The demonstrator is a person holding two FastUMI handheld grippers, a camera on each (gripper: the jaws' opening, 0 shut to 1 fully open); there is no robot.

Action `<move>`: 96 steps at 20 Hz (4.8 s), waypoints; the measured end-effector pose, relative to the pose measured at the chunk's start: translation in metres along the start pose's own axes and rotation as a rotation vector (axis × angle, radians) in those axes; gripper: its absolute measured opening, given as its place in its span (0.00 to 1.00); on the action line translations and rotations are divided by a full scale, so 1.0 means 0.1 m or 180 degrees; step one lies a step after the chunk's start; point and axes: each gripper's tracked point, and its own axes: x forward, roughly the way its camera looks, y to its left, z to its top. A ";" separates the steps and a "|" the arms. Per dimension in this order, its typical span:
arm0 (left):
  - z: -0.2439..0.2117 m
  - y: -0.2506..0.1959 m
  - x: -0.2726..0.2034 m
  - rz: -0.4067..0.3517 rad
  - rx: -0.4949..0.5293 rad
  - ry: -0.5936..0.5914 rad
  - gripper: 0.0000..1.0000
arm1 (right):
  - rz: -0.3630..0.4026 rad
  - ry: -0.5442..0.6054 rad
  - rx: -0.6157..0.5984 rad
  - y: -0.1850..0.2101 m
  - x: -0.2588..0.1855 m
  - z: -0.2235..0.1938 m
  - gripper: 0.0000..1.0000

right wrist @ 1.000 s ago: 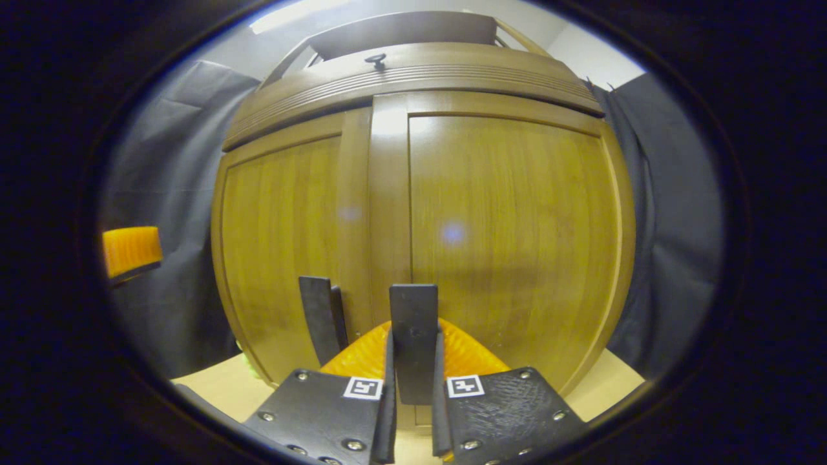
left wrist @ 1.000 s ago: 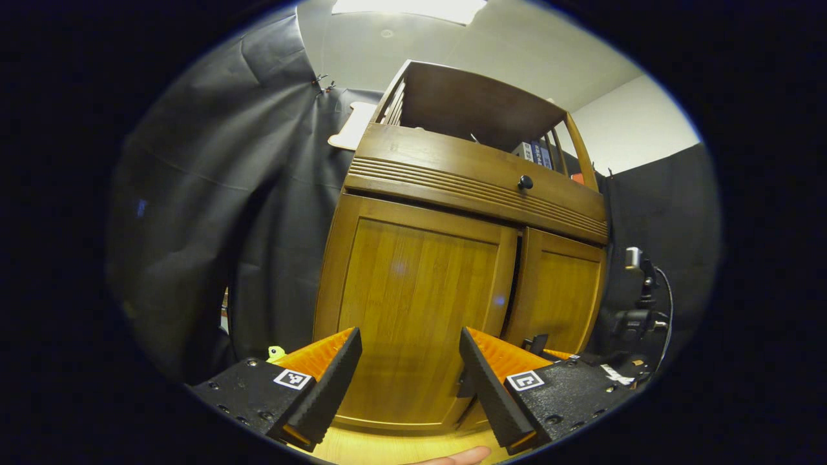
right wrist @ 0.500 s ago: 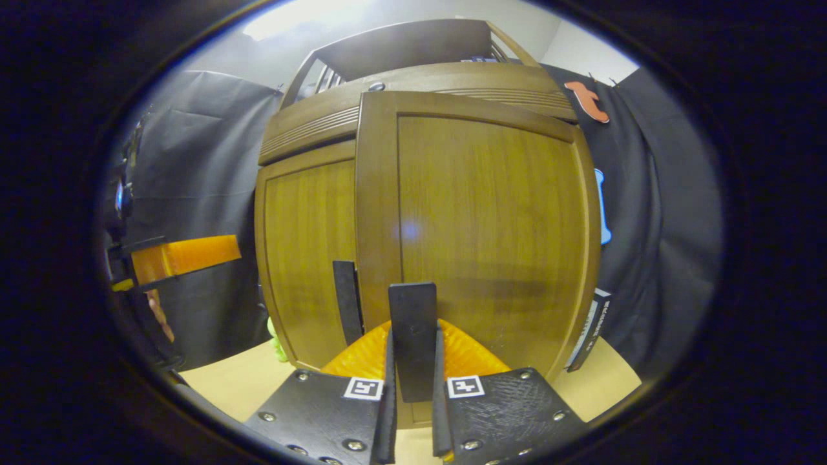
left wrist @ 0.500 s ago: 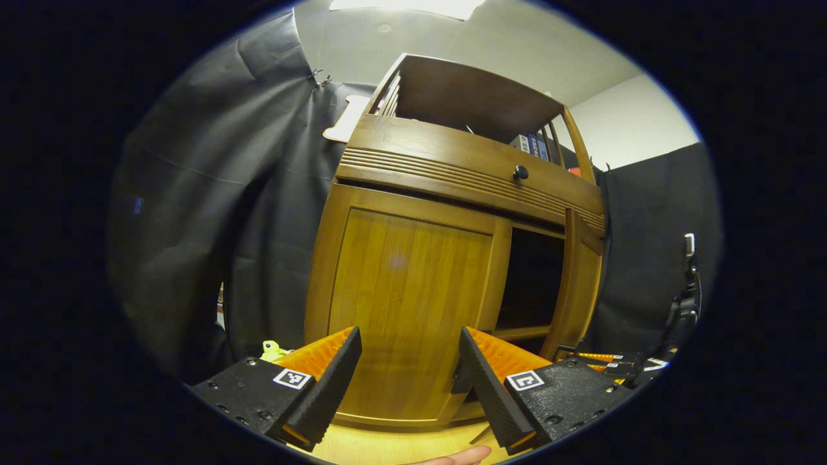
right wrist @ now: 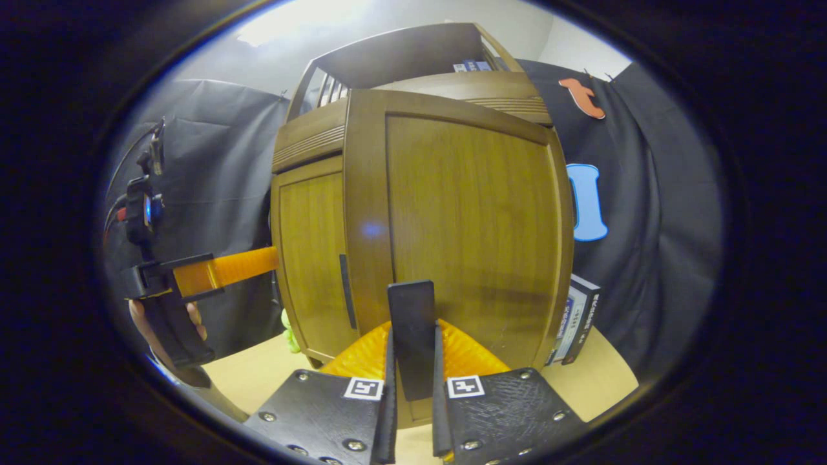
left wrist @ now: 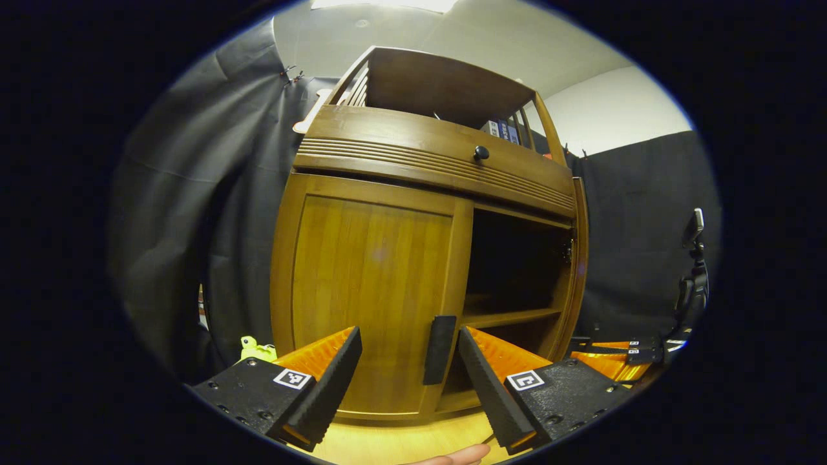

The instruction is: Open the right door of the double-door shoe cabinet with the right hand, and open the left door with the left hand.

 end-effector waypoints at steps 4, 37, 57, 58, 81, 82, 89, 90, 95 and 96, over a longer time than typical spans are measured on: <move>-0.04 -0.07 0.01 -0.0029 0.0022 0.0025 0.94 | -0.0002 -0.0006 0.0009 -0.03 -0.08 0.03 0.22; -0.23 -0.62 -0.06 -0.0396 0.0261 0.0104 0.94 | -0.0937 -0.0051 -0.0022 -1.90 -1.17 0.15 0.01; -0.67 -0.59 0.51 -0.0118 0.0411 0.0272 0.92 | -0.1658 -0.0221 -0.0110 -1.98 -1.73 0.22 0.81; -0.72 -0.58 0.56 -0.0085 0.0436 0.0288 0.89 | -0.1748 -0.0259 -0.0183 -1.99 -1.81 0.24 0.90; -0.99 -0.23 1.24 0.0585 0.0612 -0.0078 0.54 | -0.1227 -0.0618 -0.0641 0.07 -2.21 0.16 0.94; -1.03 -0.22 1.28 0.0534 0.0338 -0.0002 0.41 | -0.1252 -0.0632 -0.0565 0.02 -2.22 0.20 0.94; -0.99 -0.26 1.15 0.0340 0.0353 0.0273 0.29 | -0.1255 -0.0704 -0.0295 -0.20 -2.31 0.25 0.92; -0.95 -0.27 1.13 0.0274 0.0322 0.0268 0.29 | -0.1262 -0.0713 -0.0292 -0.20 -2.32 0.25 0.94; -0.89 -0.28 0.80 0.0076 0.0279 0.0365 0.29 | -0.1236 -0.0745 -0.0219 -0.25 -2.41 0.25 0.92; -0.91 -0.27 0.68 0.0029 0.0293 0.0382 0.29 | -0.1218 -0.0743 -0.0199 -0.24 -2.44 0.25 0.92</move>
